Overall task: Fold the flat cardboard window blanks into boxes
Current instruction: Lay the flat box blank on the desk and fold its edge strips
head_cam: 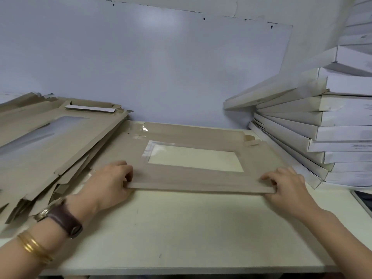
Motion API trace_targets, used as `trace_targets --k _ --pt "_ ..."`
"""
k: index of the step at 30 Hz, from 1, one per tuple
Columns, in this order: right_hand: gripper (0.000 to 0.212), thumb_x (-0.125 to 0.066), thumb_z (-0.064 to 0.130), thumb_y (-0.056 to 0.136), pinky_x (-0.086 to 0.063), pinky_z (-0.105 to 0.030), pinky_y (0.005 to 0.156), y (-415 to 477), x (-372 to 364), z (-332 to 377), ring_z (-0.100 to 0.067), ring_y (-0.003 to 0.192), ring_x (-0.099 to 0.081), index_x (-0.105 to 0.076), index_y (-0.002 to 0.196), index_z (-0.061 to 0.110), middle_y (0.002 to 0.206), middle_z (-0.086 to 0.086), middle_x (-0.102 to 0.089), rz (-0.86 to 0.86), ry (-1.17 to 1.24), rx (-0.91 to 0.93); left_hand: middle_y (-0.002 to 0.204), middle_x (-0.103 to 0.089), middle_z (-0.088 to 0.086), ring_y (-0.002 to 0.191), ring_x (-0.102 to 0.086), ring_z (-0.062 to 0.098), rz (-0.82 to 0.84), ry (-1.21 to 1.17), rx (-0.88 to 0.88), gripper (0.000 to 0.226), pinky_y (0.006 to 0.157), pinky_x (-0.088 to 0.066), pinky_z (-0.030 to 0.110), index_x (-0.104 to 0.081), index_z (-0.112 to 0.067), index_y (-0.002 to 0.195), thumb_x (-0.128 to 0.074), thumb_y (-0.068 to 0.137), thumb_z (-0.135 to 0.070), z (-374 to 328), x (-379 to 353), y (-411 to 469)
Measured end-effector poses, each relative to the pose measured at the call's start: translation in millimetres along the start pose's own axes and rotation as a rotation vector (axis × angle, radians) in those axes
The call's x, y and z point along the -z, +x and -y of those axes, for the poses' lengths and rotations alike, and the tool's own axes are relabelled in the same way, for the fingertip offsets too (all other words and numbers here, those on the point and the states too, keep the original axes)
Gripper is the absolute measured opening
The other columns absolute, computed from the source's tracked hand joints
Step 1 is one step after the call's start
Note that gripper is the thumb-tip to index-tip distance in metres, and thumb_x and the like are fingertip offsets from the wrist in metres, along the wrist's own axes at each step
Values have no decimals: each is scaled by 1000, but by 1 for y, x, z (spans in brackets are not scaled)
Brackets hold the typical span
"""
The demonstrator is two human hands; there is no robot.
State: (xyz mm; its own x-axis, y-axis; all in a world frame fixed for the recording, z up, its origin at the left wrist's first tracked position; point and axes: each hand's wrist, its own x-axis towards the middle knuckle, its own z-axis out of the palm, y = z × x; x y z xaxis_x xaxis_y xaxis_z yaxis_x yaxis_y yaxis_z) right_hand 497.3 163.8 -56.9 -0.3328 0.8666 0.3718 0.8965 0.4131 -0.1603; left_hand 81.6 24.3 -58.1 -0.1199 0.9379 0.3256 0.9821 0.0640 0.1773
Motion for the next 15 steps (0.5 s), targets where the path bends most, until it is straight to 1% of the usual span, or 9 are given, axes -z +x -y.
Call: trace_targets --k 2,4,6,8,9,10,12,13,15 --pt "24 -71 16 75 -29 -33 80 -7 -2 7 -20 96 -44 -72 97 24 83 11 -48 46 -50 52 85 -52 -11 88 -56 19 71 13 -72 7 71 -43 29 -56 -26 84 -61 78 -25 -6 -1 -2" --pt "24 -66 17 76 -35 -35 82 -13 -4 16 -19 100 -49 -72 99 23 94 10 -57 97 -59 105 99 -59 -8 102 -55 18 139 5 -150 22 82 -43 26 -60 -23 105 -58 84 -30 -13 -6 -2" --pt "27 -61 14 78 -41 -33 86 -17 -5 27 -19 102 -54 -71 102 21 101 8 -63 136 -21 155 120 -59 -8 117 -50 13 188 -10 -197 38 96 -39 22 -55 -25 126 -54 89 -36 -19 -11 -2" --pt "29 -59 11 81 -44 -31 88 -21 -6 37 -20 105 -58 -70 106 18 108 3 -66 139 43 186 139 -49 -10 132 -39 10 227 -21 -214 48 107 -27 17 -45 -27 140 -48 94 -40 -26 -14 -2" --pt "31 -58 11 83 -44 -30 91 -23 -8 41 -19 109 -58 -68 112 17 115 1 -65 142 68 197 147 -42 -10 139 -31 9 256 -30 -209 52 111 -21 17 -38 -28 145 -46 96 -40 -30 -16 -3" --pt "35 -56 12 86 -41 -28 96 -25 -10 45 -18 116 -55 -65 120 16 125 0 -62 154 82 207 152 -34 -11 143 -24 8 291 -40 -193 54 115 -16 20 -31 -31 149 -44 97 -41 -34 -17 -4" --pt "44 -50 18 93 -29 -21 107 -29 -15 52 -13 132 -43 -53 137 20 143 3 -49 194 93 218 159 -17 -15 147 -9 8 378 -42 -131 57 120 -10 39 -16 -40 151 -38 99 -41 -41 -21 -7" --pt "46 -48 20 95 -24 -19 110 -30 -17 55 -11 137 -37 -47 142 22 148 5 -43 205 99 217 159 -10 -18 148 -3 8 413 -36 -99 57 119 -8 48 -11 -44 151 -35 99 -44 -44 -23 -8" --pt "49 -45 24 97 -19 -19 112 -32 -21 63 -10 140 -32 -40 146 24 151 5 -38 205 102 217 159 -3 -21 148 4 8 431 -29 -50 57 116 -1 58 -7 -47 150 -29 98 -54 -51 -28 -10"
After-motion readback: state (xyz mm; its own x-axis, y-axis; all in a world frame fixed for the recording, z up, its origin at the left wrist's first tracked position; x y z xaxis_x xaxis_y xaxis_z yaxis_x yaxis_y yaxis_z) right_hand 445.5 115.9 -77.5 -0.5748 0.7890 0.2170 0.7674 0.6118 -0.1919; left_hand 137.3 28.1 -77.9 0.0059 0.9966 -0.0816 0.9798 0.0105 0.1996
